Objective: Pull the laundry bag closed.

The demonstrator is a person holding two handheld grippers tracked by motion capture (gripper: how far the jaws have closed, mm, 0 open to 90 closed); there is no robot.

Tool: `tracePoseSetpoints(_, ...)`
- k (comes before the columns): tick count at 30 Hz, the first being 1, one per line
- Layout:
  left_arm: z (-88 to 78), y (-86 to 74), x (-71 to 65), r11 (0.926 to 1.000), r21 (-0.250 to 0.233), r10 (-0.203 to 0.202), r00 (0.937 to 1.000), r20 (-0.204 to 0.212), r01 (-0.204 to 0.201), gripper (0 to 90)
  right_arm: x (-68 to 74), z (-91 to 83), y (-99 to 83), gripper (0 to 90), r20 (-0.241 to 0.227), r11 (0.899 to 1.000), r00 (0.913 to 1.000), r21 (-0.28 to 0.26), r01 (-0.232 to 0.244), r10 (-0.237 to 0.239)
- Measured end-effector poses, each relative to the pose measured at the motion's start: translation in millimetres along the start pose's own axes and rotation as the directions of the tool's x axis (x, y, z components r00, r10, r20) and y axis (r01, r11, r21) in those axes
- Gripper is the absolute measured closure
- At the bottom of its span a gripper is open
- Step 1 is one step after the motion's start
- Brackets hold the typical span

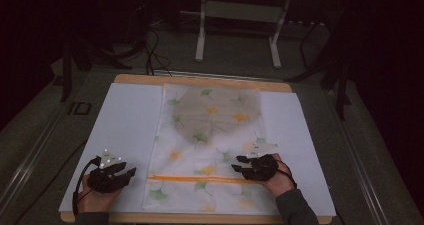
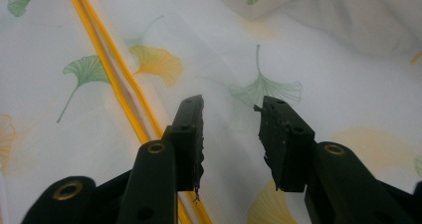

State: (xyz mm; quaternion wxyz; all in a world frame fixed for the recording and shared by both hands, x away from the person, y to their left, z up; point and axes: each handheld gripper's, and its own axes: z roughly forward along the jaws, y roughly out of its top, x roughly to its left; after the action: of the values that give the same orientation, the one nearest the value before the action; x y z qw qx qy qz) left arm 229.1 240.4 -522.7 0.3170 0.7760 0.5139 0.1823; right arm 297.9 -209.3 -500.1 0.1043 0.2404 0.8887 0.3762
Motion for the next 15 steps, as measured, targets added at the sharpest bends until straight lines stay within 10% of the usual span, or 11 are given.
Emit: tracePoseSetpoints(15, -2.5, -1.8, -1.6, 0.9999, 0.006, 0.008, 1.0, 0.004, -0.008, 56.0, 15.1, 17.4, 18.4, 61.8, -0.052, 0.998, 0.9967, 0.01, 0.063, -0.063)
